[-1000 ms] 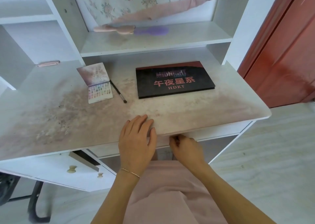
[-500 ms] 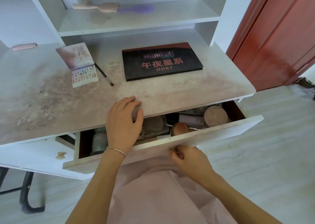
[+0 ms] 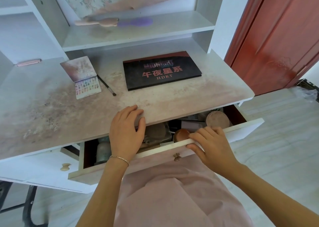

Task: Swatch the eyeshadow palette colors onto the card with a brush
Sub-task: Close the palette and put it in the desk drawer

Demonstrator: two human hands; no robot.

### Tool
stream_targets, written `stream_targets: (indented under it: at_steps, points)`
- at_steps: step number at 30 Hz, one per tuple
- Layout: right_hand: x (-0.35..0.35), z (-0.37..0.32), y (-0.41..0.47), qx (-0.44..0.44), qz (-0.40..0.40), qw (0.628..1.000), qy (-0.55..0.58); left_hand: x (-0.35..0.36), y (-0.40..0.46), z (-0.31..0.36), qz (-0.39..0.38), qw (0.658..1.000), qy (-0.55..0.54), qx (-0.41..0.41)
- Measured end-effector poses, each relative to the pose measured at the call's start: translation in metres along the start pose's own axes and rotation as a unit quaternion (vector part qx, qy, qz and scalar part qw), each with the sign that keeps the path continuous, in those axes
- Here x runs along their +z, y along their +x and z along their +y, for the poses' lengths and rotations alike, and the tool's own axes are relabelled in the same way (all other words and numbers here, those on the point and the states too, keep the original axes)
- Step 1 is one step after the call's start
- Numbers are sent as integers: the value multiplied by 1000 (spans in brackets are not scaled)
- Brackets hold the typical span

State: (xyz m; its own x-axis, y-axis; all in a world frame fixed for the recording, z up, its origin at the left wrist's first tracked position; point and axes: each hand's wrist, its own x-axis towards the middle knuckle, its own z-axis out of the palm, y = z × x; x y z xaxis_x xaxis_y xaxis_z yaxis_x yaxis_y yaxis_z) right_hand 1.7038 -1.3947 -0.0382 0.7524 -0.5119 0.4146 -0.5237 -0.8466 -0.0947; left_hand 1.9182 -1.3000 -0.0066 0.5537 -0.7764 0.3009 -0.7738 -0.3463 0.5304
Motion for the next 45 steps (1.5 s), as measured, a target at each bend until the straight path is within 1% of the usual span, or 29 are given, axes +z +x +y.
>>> stream_targets:
  at_steps: [5,9,14,16,18,21,23,25,29,32,34,36,39,40,41,43,45]
  points:
    - [-5,-6,-5,6,16,999,43,-2,0,0,-16,1000,-2,1]
    - [-10,-11,-28,-5,-4,998,56,-4,1,-3,-29,999,-3,17]
    - [-9,-10,-58,-27,-61,996,56,-3,1,-2,-28,999,11,21]
    - [-9,-10,-60,-28,-72,995,56,-3,1,-1,-27,999,14,20]
    - [-12,-9,-58,-26,-102,993,62,-3,1,-2,-30,999,17,20]
    - [-21,-4,-48,-20,-176,977,121,-2,1,-2,-32,999,19,19]
    - [-29,0,-34,2,-191,965,182,-2,1,-1,-30,999,17,17]
    - [-34,3,-13,19,-165,964,210,-3,1,0,-29,999,14,16]
    - [-36,5,46,34,-58,967,247,-3,0,1,-26,999,20,19]
    - [-27,7,97,36,37,974,220,-3,-2,4,-19,999,26,18]
    - [-16,11,135,58,47,978,194,-3,-3,5,-15,999,32,18]
    - [-2,16,169,65,-7,986,157,-3,-3,6,-11,999,36,18]
    - [20,23,196,73,-149,983,83,-3,-3,6,-12,999,33,16]
    - [26,24,196,71,-181,979,55,-4,-3,5,-14,999,29,15]
    - [29,24,193,65,-194,978,34,-4,-3,4,-18,999,25,14]
    - [30,21,181,57,-180,982,26,-4,-2,3,-17,1000,5,8]
    - [25,16,163,50,-163,985,20,-5,-3,5,8,999,-37,-14]
